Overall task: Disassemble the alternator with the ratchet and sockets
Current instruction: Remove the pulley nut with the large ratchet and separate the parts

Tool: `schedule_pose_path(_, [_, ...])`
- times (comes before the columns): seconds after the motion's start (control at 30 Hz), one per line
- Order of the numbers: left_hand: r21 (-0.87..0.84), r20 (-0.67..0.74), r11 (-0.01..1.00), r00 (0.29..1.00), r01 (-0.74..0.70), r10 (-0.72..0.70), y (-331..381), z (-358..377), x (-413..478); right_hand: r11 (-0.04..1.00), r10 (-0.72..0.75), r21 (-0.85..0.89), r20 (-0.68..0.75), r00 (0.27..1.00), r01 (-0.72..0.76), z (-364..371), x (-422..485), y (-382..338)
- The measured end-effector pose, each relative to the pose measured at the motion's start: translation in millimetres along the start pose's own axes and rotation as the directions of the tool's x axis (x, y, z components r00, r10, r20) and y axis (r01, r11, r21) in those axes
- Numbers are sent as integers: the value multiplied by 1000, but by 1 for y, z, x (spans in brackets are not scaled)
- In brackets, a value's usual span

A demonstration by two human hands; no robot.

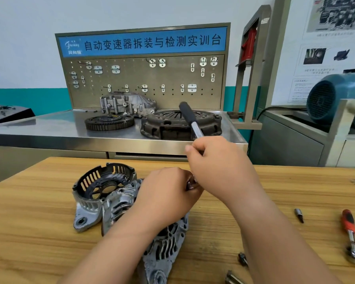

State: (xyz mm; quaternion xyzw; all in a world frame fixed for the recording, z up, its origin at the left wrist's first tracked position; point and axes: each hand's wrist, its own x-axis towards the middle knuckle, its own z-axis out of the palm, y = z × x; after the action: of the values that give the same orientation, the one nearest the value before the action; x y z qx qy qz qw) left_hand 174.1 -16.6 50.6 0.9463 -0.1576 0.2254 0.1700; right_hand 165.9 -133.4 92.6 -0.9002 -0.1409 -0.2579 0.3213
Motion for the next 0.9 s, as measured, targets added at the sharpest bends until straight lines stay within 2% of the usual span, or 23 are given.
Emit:
schedule_pose_path(0.07, [-20, -19, 1000, 1000, 21, -21, 0, -1, 0, 997, -48, 53, -13, 999, 49, -1, 0, 2])
schedule_pose_path(0.17, [-64, -27, 998, 1000, -14, 12, -3, -7, 1, 959, -219, 174, -38, 975, 222, 1, 0, 1])
schedule_pose_path(0.27, [-185, 1, 981, 999, -49, 50, -4, -15, -1, 844, -395, 382, -30, 918, 376, 0, 0, -1])
schedule_pose_path(0.37, [-200, 14, 977, 997, -67, 71, -3, -17, -3, 743, -477, 537, 4, 879, 400, -3, 2, 2])
schedule_pose_path(0.5, [-115, 22, 992, 998, -51, 54, -5, -12, 0, 764, -389, 553, -17, 921, 332, 0, 3, 3])
schedule_pose_path(0.7, [-48, -24, 998, 998, 48, -49, -6, -6, 0, 937, -137, 314, -74, 988, 153, 8, 0, -4])
schedule_pose_path(0.9, [-44, -1, 999, 1000, 28, -28, -6, -6, 0, 971, 45, 237, -22, 999, -39, 6, 2, 2])
